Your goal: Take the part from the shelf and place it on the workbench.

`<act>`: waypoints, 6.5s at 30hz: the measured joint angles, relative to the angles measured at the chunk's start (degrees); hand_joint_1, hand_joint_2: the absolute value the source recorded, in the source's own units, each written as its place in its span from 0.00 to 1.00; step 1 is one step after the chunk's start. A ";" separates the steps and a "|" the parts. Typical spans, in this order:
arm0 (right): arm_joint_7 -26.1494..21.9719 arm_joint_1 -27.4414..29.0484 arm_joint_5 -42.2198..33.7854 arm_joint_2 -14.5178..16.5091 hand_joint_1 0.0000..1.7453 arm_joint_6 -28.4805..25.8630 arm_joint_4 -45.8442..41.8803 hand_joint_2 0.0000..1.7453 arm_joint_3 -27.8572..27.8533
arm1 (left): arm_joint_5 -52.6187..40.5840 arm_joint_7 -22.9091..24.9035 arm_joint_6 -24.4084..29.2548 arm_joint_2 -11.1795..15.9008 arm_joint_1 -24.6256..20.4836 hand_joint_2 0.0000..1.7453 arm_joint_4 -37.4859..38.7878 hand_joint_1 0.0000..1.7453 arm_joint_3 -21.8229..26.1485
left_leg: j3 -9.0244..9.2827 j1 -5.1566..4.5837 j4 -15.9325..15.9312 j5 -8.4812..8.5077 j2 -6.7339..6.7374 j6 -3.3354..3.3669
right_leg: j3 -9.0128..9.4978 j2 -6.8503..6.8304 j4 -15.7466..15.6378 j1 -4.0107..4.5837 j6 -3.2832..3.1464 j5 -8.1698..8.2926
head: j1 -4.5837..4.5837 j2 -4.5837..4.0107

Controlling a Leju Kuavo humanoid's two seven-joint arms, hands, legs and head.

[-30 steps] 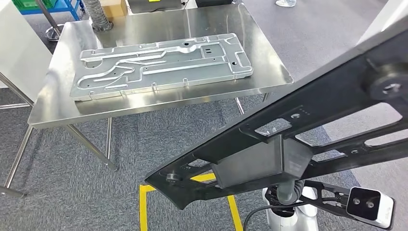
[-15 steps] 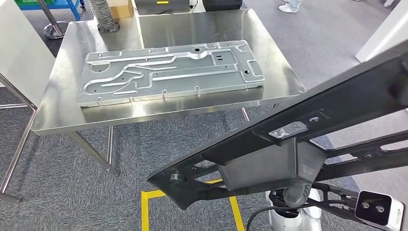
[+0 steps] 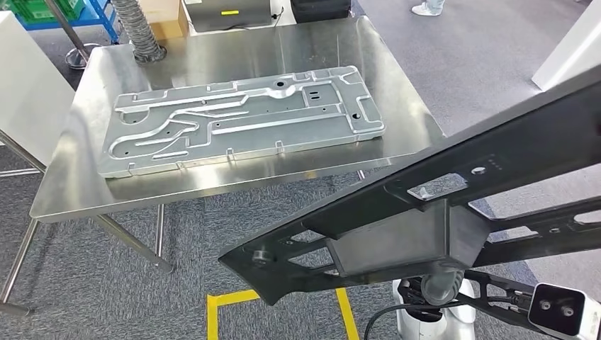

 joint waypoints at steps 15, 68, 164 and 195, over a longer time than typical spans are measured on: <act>0.01 -0.12 0.66 0.64 1.00 0.20 -0.38 1.00 -0.58 | 0.17 -0.05 0.23 -0.01 -0.02 1.00 -0.01 0.00 0.00 | 6.60 -0.17 -16.32 8.19 0.14 3.37 | -7.29 0.03 16.81 -0.27 3.55 -8.05 | 0.02 0.00; 0.03 -4.45 -2.32 -2.00 1.00 -4.14 0.38 1.00 -0.85 | 1.44 -0.52 0.05 -0.76 -0.18 1.00 0.06 0.00 0.17 | 4.96 -0.22 -15.84 9.63 0.19 1.42 | 2.49 0.18 -0.21 0.26 1.12 -2.10 | 0.11 0.00; 17.96 -49.05 83.97 -6.47 1.00 -57.81 89.65 1.00 40.11 | -1.44 -3.85 0.56 -2.85 -1.54 1.00 0.23 0.00 -4.11 | 4.93 0.79 -15.88 9.46 0.67 2.30 | -3.79 0.90 3.27 -0.35 2.94 0.10 | 0.10 0.00; 9.18 -49.58 72.58 -4.00 0.00 -60.48 86.33 0.00 39.92 | 0.76 -4.66 1.04 -3.16 -1.37 0.00 0.45 0.00 -4.07 | 4.43 0.67 -15.96 9.84 0.24 2.36 | -3.27 0.04 4.68 -0.03 2.84 -2.02 | 0.11 0.00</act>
